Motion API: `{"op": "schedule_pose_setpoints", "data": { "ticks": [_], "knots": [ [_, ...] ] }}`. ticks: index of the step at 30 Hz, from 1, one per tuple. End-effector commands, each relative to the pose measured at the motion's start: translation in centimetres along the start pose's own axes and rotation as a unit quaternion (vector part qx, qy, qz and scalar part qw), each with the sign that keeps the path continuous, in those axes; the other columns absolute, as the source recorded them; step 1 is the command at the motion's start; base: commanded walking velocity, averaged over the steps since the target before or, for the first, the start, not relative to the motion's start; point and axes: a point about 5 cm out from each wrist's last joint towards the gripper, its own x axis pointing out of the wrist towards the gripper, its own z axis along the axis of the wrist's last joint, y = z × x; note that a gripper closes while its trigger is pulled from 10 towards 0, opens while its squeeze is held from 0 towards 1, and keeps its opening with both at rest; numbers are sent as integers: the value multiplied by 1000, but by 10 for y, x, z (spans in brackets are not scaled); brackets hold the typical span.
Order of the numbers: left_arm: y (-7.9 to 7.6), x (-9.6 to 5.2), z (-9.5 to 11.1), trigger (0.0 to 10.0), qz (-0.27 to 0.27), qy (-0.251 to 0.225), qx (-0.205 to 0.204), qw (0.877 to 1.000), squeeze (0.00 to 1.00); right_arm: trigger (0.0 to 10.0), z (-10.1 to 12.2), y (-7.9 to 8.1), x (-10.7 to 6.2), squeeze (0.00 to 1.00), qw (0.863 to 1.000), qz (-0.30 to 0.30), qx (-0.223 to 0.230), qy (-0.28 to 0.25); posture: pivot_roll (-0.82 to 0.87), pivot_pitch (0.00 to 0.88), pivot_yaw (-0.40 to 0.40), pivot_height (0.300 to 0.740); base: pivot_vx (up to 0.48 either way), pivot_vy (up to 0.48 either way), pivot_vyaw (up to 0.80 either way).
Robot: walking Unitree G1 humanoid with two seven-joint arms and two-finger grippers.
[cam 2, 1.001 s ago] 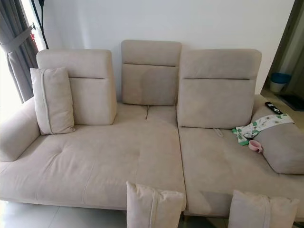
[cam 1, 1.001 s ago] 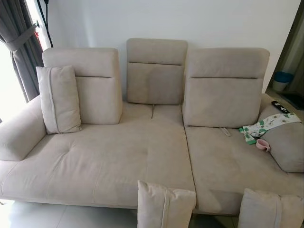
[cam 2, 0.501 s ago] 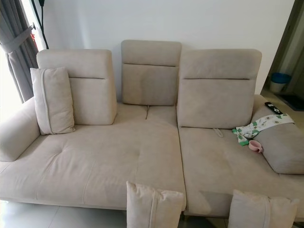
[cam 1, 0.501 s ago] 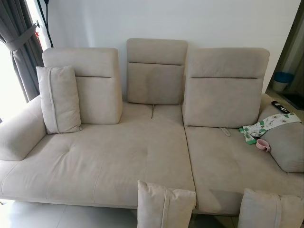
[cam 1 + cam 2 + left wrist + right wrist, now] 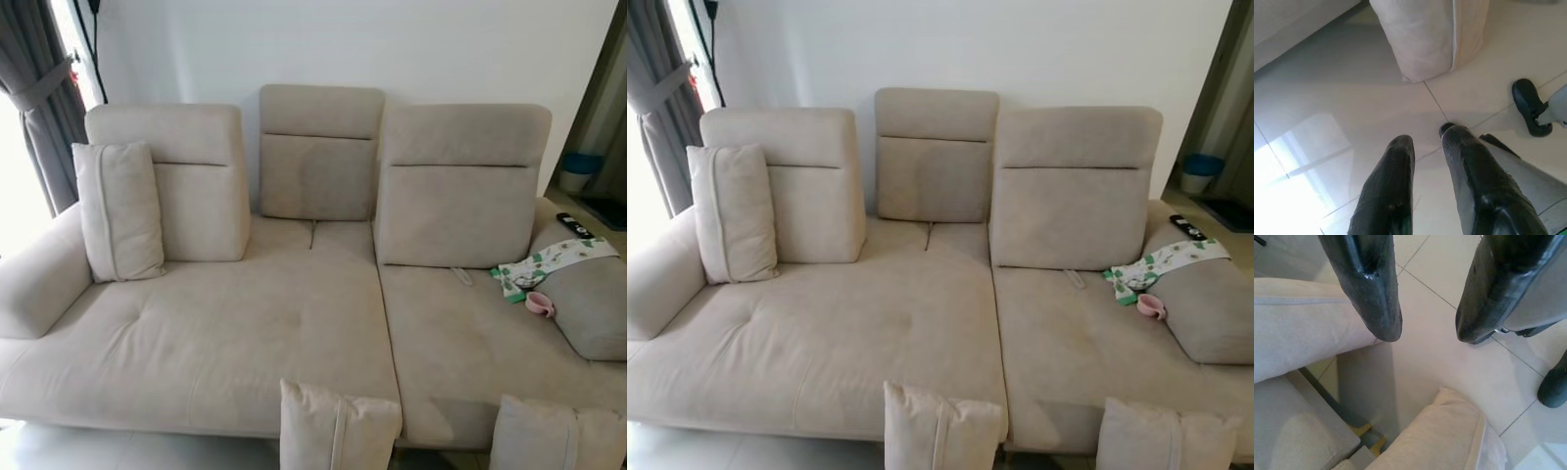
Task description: Move the pillow to the sofa from floor
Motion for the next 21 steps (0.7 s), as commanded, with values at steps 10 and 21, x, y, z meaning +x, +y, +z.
{"op": "schedule_pose_setpoints", "data": {
  "ticks": [10, 21],
  "knots": [
    [7, -15, 160, 10000, -29, -373, -139, 917, 0, 10000, 109, -50, -14, 0, 926, -154, 88, -333, 76, 0, 61, 735, 221, 0, 0],
    [6, -15, 160, 10000, -34, -375, -144, 915, 0, 10000, 108, -49, -15, 0, 926, -156, 83, -334, 78, 0, 60, 735, 0, 0, 0]
  ]
}}
